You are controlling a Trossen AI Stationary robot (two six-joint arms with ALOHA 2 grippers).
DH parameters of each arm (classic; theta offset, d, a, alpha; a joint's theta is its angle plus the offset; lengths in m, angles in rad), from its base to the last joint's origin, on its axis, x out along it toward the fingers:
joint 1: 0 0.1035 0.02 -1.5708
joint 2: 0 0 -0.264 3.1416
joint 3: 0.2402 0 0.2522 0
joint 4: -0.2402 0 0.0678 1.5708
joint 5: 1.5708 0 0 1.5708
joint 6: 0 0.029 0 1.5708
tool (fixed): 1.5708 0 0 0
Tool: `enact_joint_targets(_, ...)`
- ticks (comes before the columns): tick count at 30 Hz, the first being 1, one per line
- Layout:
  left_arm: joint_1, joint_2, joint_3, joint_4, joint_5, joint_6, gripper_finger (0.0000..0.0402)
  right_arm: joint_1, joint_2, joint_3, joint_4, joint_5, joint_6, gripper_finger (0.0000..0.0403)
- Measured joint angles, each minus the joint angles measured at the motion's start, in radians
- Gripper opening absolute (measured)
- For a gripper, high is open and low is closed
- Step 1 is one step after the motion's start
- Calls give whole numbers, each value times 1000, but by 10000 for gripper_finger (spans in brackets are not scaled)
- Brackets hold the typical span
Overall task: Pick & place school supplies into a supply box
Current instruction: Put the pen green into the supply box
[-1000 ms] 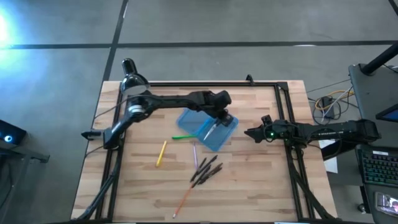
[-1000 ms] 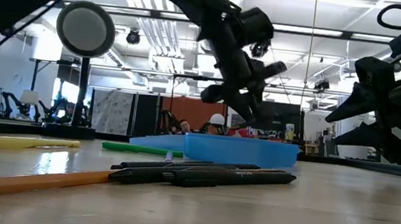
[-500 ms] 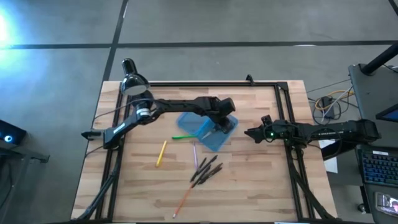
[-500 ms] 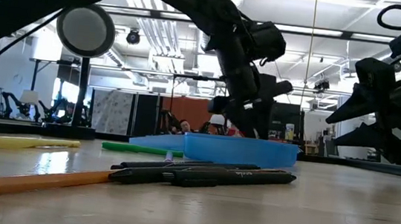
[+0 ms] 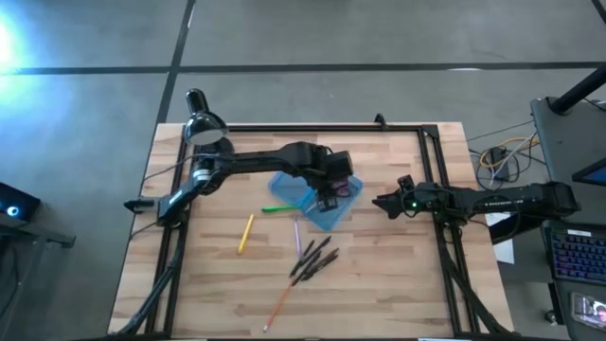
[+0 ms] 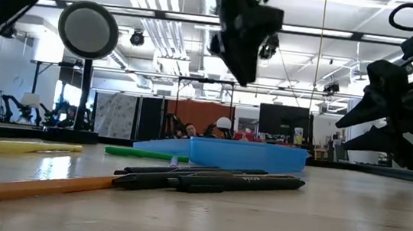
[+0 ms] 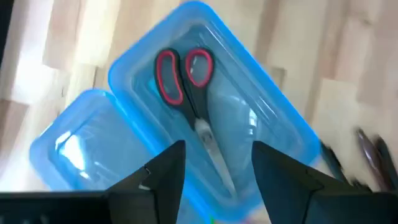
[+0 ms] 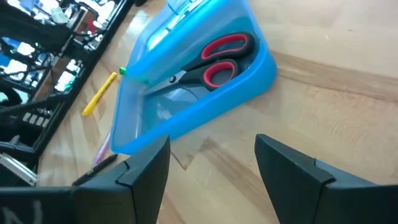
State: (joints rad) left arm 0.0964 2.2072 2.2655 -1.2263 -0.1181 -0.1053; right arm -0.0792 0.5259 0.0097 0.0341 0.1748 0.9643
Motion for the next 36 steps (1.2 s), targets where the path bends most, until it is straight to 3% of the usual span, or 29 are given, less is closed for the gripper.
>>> enact_joint_targets(4, -32, -94, -144, -4, -49, -47, 169, 0, 0, 0, 0, -1, -30, 226)
enact_joint_targets(8, -59, -244, -409, 63, -68, -141, 170, 0, 3, 0, 0, -1, -52, 226)
enact_joint_targets(14, -93, -510, -891, 371, -118, -236, 170, 0, 2, 0, -1, -15, -60, 226)
enact_joint_targets(19, -106, -641, -1181, 628, -102, -170, 170, 0, 3, 0, -2, -18, -60, 226)
enact_joint_targets(25, -104, -650, -1311, 687, -99, -176, 170, 0, 2, 0, -2, -19, -51, 226)
enact_joint_targets(36, -98, -576, -1361, 814, -80, -147, 170, 0, 44, 0, -2, -19, -21, 226)
